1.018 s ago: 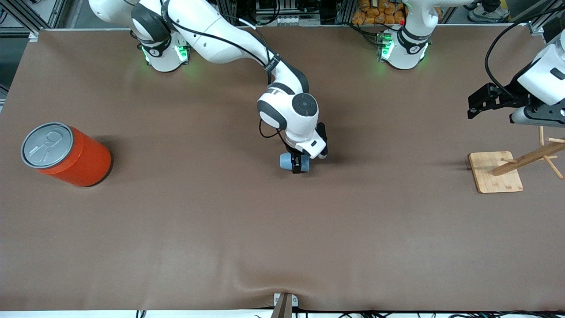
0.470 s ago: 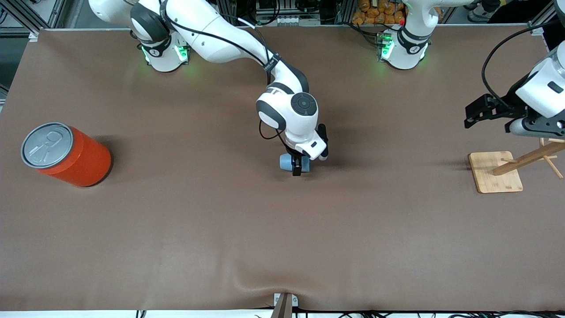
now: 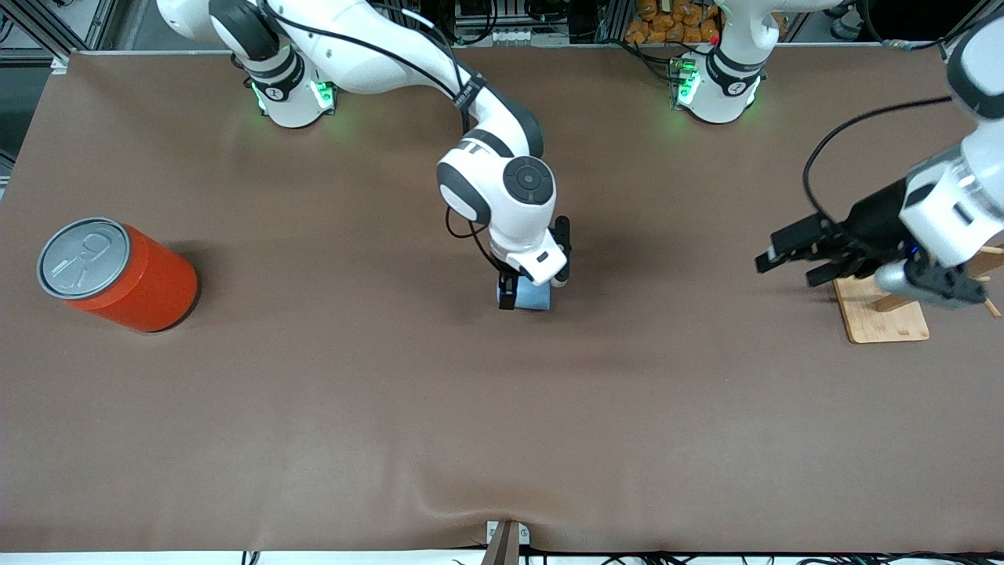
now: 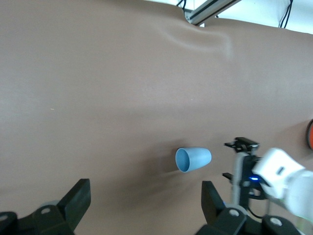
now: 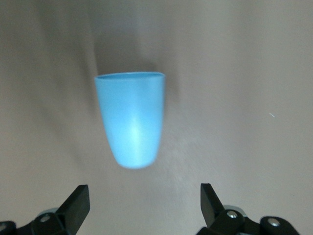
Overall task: Flip cup
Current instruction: 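Hold the cup with the right gripper while the left gripper reaches it, then grasp the cup with the left gripper while the right gripper retracts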
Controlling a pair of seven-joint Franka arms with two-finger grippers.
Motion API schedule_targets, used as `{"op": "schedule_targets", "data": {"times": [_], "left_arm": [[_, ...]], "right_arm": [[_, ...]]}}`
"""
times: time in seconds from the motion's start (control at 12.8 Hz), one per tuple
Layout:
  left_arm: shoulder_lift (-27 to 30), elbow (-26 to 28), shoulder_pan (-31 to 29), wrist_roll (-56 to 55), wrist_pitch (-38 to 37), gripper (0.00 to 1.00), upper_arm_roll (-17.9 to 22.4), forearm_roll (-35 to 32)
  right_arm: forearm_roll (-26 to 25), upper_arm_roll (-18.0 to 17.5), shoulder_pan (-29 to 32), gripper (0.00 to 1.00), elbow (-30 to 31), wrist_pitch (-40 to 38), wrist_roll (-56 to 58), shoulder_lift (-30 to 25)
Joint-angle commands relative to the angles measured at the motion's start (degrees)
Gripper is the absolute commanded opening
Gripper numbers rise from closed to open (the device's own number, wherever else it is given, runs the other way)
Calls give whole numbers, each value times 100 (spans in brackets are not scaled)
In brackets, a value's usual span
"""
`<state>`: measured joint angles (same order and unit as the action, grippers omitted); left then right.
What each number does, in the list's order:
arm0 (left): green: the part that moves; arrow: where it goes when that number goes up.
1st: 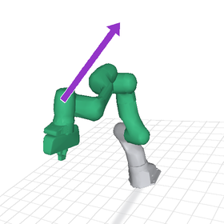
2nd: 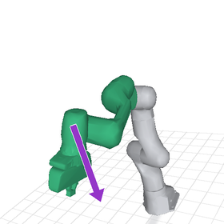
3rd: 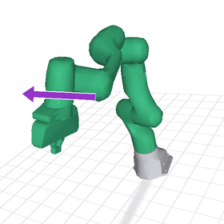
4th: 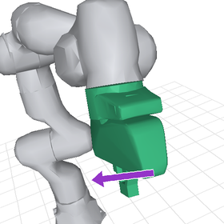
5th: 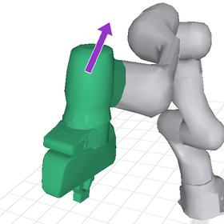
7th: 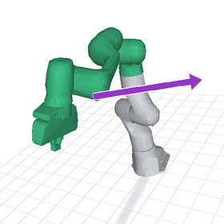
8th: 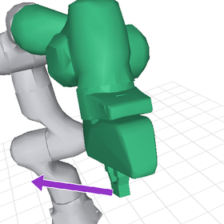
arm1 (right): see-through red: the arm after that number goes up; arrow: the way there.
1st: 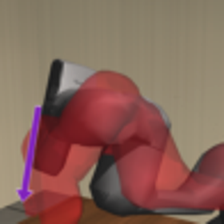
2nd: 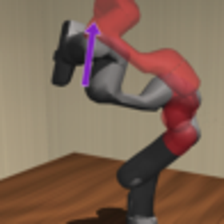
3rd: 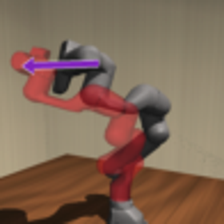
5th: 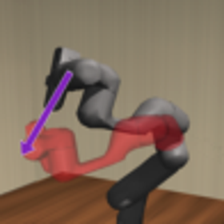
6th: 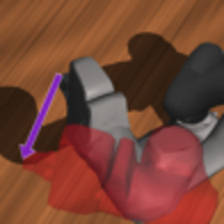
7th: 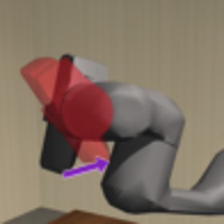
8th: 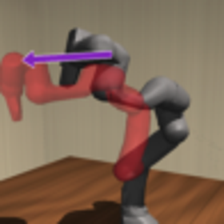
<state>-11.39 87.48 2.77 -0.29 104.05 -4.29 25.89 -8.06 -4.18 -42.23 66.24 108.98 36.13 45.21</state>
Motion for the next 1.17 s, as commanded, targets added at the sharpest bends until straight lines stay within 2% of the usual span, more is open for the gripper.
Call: {"op": "schedule_targets", "data": {"times": [0.0, 0.23, 0.31, 0.47, 0.55, 0.78, 1.02, 1.1], "left_arm": [[-669, -108, 310, -505, 220, 100, -89, 371], [-1408, -135, 846, -701, 492, 100, -89, 689], [-1628, -126, 918, -701, 754, 100, -107, 846], [-2207, -82, 1470, -710, 1046, 100, -89, 1041], [-2445, -73, 1611, -805, 1134, 100, -89, 1058], [-2824, -39, 1938, -1113, 1223, 100, -98, 1390], [-3246, -56, 1955, -991, 1354, 100, -98, 2453], [-3282, -38, 2051, -991, 1398, 100, -98, 2526]], "right_arm": [[260, -74, 581, 100, -49, -560, -53, -582], [1093, -109, 1916, 100, -58, -772, -1, -934], [1104, -109, 2111, 100, -58, -834, 52, -1092], [1087, -65, 2445, 100, -58, -835, 87, -1409], [1148, -118, 2891, 100, -58, -852, 227, -1567], [1192, -118, 3676, 100, -58, -1369, 606, -1910], [1735, -83, 4291, 100, -23, -1572, 562, -2148], [1946, -48, 4450, 100, -14, -1808, 327, -2235]]}}
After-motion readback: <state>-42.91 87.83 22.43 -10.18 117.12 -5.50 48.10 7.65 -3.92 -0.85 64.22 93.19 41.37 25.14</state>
